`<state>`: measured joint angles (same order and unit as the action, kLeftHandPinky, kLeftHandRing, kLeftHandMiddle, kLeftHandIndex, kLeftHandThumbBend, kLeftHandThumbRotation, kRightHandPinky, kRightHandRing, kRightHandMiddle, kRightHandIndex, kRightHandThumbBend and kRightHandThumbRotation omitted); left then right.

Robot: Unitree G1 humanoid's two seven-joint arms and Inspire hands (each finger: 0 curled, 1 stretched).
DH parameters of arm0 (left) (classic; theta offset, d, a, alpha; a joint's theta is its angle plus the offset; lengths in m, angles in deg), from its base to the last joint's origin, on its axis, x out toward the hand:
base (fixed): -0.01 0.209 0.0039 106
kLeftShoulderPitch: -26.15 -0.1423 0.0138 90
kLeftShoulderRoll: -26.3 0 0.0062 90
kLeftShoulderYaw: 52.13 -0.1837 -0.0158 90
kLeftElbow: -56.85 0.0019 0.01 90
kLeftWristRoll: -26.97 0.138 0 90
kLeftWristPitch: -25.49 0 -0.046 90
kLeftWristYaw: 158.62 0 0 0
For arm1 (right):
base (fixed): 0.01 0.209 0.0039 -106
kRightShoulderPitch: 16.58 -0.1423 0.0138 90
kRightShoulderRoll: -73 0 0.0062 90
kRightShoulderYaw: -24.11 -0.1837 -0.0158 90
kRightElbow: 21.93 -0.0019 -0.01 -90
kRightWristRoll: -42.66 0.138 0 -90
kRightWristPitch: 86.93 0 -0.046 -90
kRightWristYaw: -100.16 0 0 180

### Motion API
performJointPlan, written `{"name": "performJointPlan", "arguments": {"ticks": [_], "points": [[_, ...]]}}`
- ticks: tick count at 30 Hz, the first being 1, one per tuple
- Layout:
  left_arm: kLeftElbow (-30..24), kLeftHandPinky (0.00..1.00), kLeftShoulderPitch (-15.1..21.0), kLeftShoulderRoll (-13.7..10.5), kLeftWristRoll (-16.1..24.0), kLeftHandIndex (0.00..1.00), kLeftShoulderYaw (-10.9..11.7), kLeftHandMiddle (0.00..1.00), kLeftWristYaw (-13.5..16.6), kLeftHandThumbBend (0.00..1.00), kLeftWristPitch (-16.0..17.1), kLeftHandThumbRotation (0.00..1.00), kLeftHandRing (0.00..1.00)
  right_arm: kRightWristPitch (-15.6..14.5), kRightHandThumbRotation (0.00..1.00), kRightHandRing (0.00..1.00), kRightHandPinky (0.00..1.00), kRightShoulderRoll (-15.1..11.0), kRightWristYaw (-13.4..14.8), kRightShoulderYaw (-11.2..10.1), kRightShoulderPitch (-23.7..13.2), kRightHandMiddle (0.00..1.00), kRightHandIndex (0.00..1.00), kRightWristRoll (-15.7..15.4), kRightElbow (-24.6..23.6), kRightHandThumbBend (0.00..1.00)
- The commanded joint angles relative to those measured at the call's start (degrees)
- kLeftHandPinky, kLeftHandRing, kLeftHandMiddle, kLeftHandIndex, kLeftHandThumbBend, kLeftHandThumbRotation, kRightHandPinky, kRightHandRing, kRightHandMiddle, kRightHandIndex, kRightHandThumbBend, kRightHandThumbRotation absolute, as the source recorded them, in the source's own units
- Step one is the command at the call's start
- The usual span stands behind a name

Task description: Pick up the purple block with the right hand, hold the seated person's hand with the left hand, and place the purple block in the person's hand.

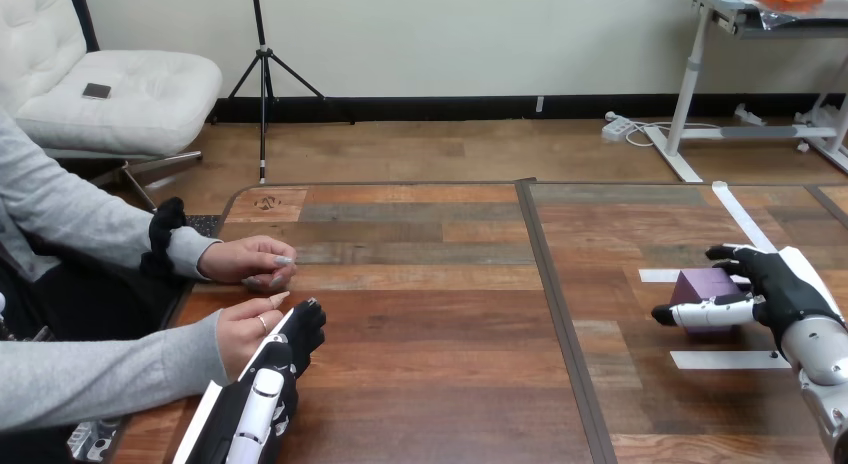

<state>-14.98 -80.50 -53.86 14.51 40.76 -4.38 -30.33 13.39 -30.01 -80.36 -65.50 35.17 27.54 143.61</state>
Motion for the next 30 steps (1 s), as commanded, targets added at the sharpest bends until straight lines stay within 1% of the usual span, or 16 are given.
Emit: {"name": "performJointPlan", "arguments": {"ticks": [1,6,11,16,18,21,25,28,30], "points": [[0.6,1.0,3.8,-0.2,0.2,0.92,0.0,0.94,-0.5,0.54,1.8,1.0,0.96,0.2,0.0,0.8,0.73,0.8,0.9,1.1,-1.5,0.84,0.84,-0.7,-0.3,1.0],[1.7,1.0,4.2,0.0,-0.4,0.91,0.1,0.94,-0.9,0.56,2.5,1.0,0.96,0.2,0.0,0.8,0.73,1.0,1.0,1.0,-1.3,0.83,0.83,-0.7,-0.2,1.0],[1.3,1.0,3.7,-0.1,0.3,0.91,0.1,0.94,-0.4,0.56,2.6,1.0,0.96,0.1,0.0,0.8,0.73,1.1,1.1,0.9,-1.2,0.82,0.83,-0.5,-0.2,1.0],[1.0,1.0,3.5,-0.1,0.1,0.9,0.0,0.93,-0.4,0.58,2.1,1.0,0.96,0.0,0.0,0.8,0.72,1.3,1.4,1.1,-1.2,0.82,0.83,-0.6,-0.3,1.0],[1.3,1.0,3.6,-0.1,0.1,0.9,0.0,0.93,-0.5,0.58,2.4,1.0,0.96,0.0,0.0,0.79,0.71,1.3,1.6,1.3,-1.2,0.81,0.82,-0.7,-0.3,1.0],[1.7,1.0,3.7,-0.1,0.5,0.9,0.1,0.93,-0.3,0.56,3.1,1.0,0.96,0.1,0.0,0.79,0.71,1.2,2.6,2.1,-1.0,0.81,0.82,-1.5,-0.3,1.0],[2.0,1.0,3.7,-0.2,1.2,0.9,0.1,0.93,0.0,0.53,3.8,1.0,0.95,0.0,0.0,0.77,0.69,1.5,2.5,1.7,-1.0,0.8,0.81,-1.0,-0.2,1.0],[2.0,1.0,3.7,-0.2,1.1,0.9,0.1,0.93,0.1,0.52,3.7,1.0,0.95,-0.1,0.0,0.75,0.65,1.6,2.3,1.5,-1.0,0.78,0.81,-0.7,-0.1,1.0],[2.0,1.0,3.7,-0.1,1.1,0.9,0.1,0.93,0.3,0.53,3.5,1.0,0.95,0.0,0.01,0.72,0.6,1.7,2.2,1.4,-0.9,0.76,0.81,-0.5,-0.2,1.0]]}}
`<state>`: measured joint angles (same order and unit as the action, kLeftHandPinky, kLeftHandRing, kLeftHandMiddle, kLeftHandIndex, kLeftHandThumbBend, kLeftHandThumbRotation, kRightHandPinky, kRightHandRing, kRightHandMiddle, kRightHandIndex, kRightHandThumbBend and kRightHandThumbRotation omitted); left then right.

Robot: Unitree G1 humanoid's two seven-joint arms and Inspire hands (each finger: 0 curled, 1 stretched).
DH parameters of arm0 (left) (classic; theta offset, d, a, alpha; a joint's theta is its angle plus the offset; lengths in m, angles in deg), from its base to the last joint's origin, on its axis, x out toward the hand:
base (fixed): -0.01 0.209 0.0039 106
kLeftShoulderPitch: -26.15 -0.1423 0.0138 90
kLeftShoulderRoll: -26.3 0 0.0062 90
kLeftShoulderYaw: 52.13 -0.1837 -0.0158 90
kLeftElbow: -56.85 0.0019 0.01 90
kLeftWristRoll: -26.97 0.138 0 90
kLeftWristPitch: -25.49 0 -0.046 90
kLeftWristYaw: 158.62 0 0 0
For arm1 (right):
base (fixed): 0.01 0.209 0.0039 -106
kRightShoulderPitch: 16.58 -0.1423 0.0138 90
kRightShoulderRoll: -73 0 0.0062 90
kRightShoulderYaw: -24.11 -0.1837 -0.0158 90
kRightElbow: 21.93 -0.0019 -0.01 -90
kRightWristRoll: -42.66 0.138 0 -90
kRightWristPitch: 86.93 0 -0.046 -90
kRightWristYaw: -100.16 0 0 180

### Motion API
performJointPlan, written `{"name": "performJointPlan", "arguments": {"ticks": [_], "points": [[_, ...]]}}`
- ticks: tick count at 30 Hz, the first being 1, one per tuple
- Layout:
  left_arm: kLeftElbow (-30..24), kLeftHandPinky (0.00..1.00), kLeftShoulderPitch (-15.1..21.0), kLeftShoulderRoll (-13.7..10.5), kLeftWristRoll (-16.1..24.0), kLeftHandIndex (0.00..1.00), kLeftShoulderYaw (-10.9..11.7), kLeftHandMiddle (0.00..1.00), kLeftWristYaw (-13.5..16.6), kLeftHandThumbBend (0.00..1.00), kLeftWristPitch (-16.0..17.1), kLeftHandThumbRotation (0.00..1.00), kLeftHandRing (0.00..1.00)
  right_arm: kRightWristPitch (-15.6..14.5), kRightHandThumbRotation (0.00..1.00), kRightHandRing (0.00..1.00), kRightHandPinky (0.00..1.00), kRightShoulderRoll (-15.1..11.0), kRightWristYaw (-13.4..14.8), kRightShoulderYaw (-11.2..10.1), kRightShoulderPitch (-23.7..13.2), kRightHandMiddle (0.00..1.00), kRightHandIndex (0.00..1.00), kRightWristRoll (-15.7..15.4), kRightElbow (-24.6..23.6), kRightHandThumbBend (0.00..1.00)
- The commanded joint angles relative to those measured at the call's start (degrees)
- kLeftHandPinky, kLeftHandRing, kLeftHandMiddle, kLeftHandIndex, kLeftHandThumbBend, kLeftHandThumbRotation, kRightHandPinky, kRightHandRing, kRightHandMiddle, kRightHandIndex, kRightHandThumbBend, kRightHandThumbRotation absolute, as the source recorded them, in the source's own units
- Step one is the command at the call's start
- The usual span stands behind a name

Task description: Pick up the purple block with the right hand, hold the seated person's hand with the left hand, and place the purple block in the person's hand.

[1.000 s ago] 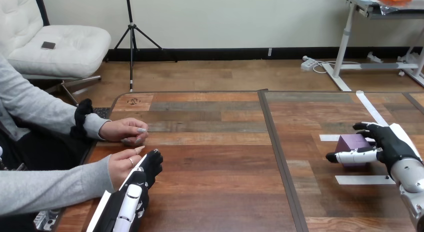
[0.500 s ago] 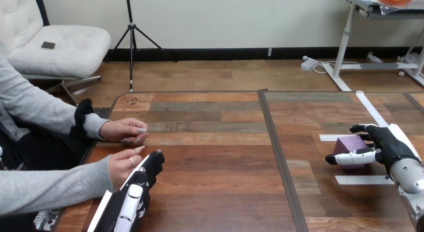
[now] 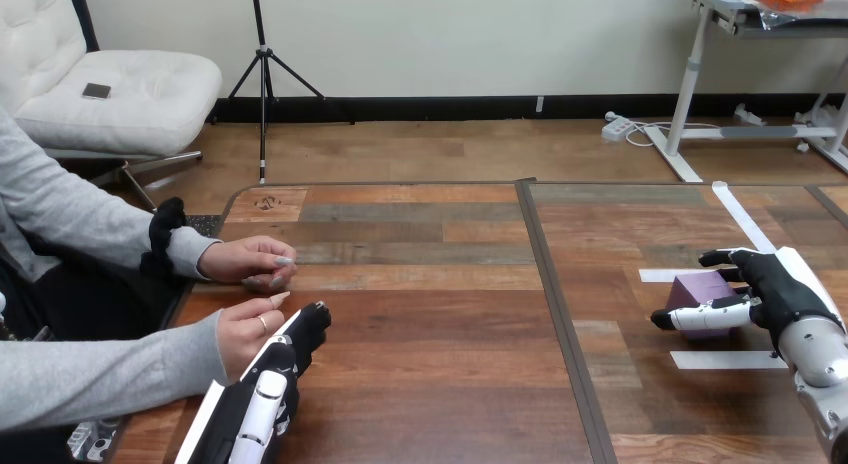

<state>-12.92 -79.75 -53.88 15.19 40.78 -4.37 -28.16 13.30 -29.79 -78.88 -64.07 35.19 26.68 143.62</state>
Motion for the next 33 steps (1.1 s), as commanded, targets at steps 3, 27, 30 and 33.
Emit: {"name": "performJointPlan", "arguments": {"ticks": [3,27,30,33], "points": [[0.0,1.0,3.0,0.1,0.4,0.89,0.0,0.93,0.5,0.53,1.4,1.0,0.95,0.1,0.02,0.67,0.52,1.6,0.9,0.0,-0.9,0.72,0.81,0.3,-0.1,1.0],[0.7,1.0,3.3,0.2,-0.4,0.9,-0.3,0.93,-0.4,0.45,2.2,1.0,0.96,1.3,0.0,0.75,0.64,1.8,2.5,1.1,-0.7,0.77,0.78,-0.6,-0.4,1.0],[0.8,1.0,3.3,0.2,-0.3,0.9,-0.3,0.94,-0.4,0.45,2.2,1.0,0.96,1.6,0.0,0.74,0.66,1.9,2.8,1.0,-0.6,0.76,0.77,-0.5,-0.4,1.0],[0.3,1.0,3.1,0.1,-0.3,0.9,-0.3,0.94,-0.3,0.48,1.7,1.0,0.96,1.6,0.0,0.73,0.66,1.9,3.5,1.2,-0.6,0.74,0.76,-0.7,-0.4,1.0]]}}
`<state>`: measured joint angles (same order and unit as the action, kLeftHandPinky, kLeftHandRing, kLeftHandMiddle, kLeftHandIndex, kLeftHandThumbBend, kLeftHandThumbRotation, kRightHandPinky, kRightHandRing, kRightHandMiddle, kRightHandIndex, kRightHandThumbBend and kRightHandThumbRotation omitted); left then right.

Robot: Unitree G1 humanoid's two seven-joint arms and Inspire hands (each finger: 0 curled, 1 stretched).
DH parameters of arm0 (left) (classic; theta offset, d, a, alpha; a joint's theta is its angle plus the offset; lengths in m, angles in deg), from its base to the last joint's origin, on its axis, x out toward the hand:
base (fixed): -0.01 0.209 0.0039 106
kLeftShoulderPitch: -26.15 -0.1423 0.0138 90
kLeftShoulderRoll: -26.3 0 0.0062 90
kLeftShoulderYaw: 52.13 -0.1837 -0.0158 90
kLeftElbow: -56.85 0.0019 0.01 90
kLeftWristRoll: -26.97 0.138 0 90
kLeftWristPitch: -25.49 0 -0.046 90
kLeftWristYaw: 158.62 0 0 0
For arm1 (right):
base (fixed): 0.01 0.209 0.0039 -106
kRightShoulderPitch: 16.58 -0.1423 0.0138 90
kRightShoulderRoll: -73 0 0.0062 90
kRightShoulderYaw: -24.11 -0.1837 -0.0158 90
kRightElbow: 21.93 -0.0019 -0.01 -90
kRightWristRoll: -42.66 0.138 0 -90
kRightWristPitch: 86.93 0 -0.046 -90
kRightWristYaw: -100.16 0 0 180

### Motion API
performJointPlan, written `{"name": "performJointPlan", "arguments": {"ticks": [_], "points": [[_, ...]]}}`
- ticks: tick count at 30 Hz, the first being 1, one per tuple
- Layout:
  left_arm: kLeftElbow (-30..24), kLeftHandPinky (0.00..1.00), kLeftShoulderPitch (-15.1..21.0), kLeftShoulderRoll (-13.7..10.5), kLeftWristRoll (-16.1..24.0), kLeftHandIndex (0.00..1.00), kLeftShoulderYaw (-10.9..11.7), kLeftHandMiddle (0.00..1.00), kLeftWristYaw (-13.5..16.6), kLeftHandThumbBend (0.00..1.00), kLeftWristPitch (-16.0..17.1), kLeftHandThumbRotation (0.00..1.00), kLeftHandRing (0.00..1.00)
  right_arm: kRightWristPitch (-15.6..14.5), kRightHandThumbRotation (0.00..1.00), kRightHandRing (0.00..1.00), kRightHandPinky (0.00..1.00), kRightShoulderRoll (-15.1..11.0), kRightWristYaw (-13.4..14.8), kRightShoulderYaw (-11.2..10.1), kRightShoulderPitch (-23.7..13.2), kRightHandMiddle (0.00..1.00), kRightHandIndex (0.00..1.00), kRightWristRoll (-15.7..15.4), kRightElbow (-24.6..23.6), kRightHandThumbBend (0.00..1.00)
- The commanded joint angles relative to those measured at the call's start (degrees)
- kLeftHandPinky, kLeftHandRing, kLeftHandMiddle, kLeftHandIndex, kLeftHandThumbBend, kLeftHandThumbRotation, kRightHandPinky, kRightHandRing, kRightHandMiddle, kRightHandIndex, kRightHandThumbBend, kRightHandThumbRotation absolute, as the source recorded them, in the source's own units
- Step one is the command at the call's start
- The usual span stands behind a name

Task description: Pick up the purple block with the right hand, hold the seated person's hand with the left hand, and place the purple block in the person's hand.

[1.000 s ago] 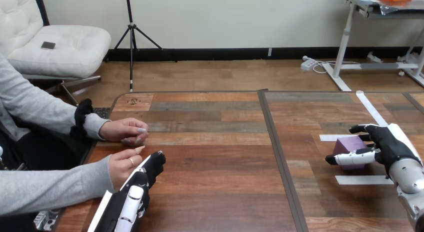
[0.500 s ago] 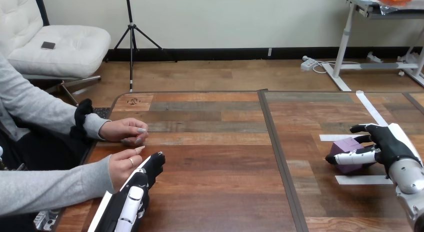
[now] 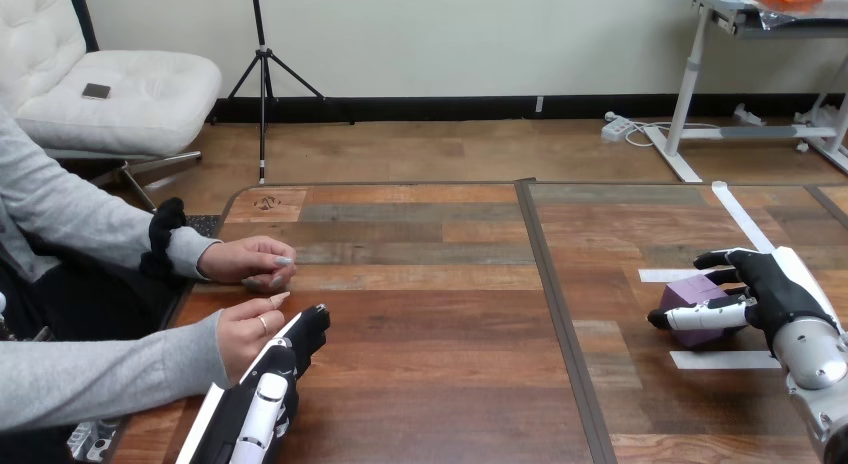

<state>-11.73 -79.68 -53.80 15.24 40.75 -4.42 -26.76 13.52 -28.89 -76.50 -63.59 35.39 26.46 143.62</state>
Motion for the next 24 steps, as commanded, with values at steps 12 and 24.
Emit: {"name": "performJointPlan", "arguments": {"ticks": [12,24], "points": [[-1.8,1.0,2.7,-0.2,1.9,0.89,0.0,0.93,2.0,0.53,0.8,1.0,0.95,1.3,0.0,0.63,0.6,1.0,1.6,0.8,-1.1,0.66,0.69,-0.9,-0.4,0.94],[-2.3,1.0,2.3,0.2,-0.7,0.88,0.0,0.93,1.2,0.55,0.1,1.0,0.96,0.8,0.0,0.55,0.52,0.7,2.5,1.9,-1.1,0.59,0.61,-2.3,-0.4,0.89]]}}
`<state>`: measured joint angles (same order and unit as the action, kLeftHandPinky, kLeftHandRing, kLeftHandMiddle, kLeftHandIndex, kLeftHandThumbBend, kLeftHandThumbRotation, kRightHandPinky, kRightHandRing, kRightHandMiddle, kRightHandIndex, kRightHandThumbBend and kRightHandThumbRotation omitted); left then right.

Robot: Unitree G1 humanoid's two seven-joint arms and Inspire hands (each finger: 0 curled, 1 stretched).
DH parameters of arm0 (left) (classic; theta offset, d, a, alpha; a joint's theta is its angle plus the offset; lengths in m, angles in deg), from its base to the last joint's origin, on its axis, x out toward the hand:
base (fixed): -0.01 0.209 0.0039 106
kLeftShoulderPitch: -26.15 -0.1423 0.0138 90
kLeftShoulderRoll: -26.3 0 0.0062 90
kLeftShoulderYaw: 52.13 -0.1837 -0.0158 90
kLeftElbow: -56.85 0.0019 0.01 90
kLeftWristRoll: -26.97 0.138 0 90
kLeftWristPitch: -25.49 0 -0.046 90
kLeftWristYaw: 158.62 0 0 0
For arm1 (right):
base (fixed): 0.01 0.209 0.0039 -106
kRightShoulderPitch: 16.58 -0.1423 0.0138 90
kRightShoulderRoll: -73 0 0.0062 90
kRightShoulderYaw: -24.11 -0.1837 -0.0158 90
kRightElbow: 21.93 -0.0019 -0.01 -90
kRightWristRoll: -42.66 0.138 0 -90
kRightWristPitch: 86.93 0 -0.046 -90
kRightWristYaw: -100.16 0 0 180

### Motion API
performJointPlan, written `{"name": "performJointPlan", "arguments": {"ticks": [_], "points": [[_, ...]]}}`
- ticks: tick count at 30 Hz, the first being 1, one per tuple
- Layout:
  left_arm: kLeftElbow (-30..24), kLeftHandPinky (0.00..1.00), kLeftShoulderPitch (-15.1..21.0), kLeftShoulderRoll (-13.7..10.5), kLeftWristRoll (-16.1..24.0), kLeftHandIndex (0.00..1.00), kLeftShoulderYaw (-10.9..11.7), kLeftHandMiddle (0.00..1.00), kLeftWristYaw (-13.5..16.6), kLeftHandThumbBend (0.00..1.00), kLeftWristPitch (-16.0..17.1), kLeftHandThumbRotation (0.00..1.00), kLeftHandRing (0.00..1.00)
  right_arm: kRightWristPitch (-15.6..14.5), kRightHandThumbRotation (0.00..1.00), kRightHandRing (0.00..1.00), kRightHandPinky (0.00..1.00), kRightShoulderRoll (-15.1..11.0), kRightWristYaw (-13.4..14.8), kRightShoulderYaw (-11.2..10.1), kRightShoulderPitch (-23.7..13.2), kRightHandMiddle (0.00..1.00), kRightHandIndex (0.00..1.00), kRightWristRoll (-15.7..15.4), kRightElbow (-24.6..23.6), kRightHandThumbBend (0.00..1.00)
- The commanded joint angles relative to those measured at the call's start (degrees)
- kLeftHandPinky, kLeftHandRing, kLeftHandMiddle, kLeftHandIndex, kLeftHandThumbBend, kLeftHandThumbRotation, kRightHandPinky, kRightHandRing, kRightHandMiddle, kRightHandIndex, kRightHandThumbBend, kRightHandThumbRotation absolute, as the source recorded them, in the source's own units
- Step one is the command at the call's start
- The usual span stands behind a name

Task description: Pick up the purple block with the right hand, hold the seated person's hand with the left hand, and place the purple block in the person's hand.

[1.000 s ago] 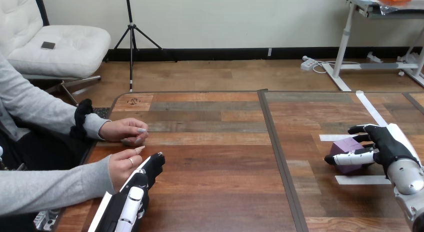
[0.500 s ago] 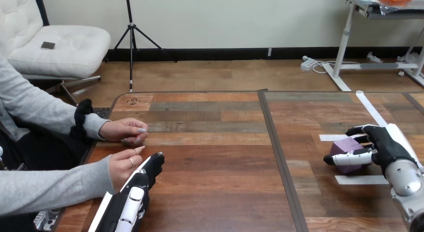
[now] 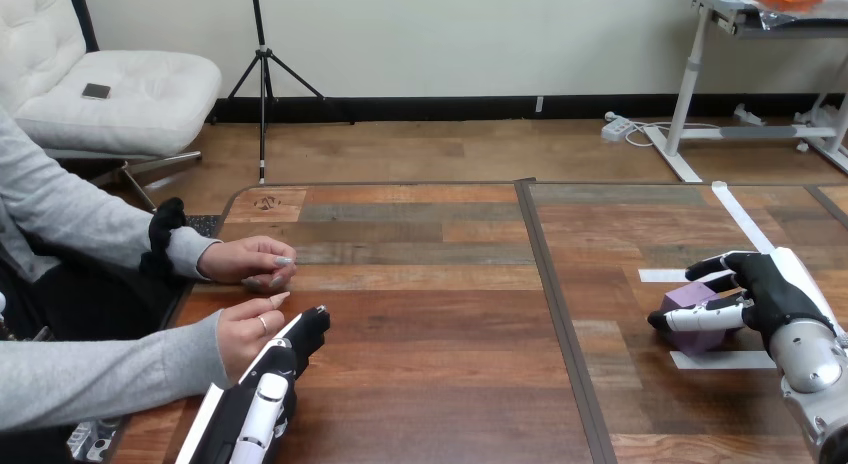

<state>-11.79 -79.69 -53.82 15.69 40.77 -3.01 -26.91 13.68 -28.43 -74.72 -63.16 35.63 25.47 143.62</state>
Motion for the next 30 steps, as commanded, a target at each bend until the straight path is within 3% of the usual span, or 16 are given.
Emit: {"name": "performJointPlan", "arguments": {"ticks": [1,13,21,24,27,30], "points": [[-2.4,1.0,2.2,0.2,-1.2,0.88,-0.1,0.93,-0.3,0.55,-0.2,1.0,0.96,0.5,0.0,0.55,0.52,0.2,0.8,1.6,-1.4,0.58,0.61,-1.4,-0.3,0.89],[-2.8,1.0,2.2,-0.4,0.1,0.88,-0.1,0.94,0.3,0.49,0.0,1.0,0.97,0.9,0.0,0.48,0.43,-0.1,3.0,3.3,-1.2,0.53,0.53,-3.4,-0.4,0.88],[-2.9,1.0,2.3,-0.4,0.4,0.87,-0.1,0.93,0.7,0.42,0.0,1.0,0.97,1.4,0.0,0.45,0.4,-0.2,3.5,3.8,-1.1,0.49,0.49,-3.8,-0.3,0.87],[-2.7,1.0,2.3,-0.3,0.2,0.86,-0.1,0.93,0.7,0.42,-0.1,1.0,0.97,2.8,0.0,0.44,0.39,-0.5,3.9,4.1,-0.8,0.48,0.48,-4.2,-0.4,0.88],[-2.8,1.0,2.3,-0.2,0.1,0.86,-0.2,0.93,0.7,0.42,-0.1,1.0,0.97,1.7,0.0,0.43,0.38,-0.5,3.4,4.0,-1.1,0.48,0.47,-4.0,-0.3,0.87],[-2.8,1.0,2.2,-0.5,0.6,0.86,-0.2,0.93,0.9,0.42,-0.2,1.0,0.97,2.7,0.0,0.43,0.38,-0.6,3.4,4.0,-0.9,0.47,0.47,-4.0,-0.4,0.88]]}}
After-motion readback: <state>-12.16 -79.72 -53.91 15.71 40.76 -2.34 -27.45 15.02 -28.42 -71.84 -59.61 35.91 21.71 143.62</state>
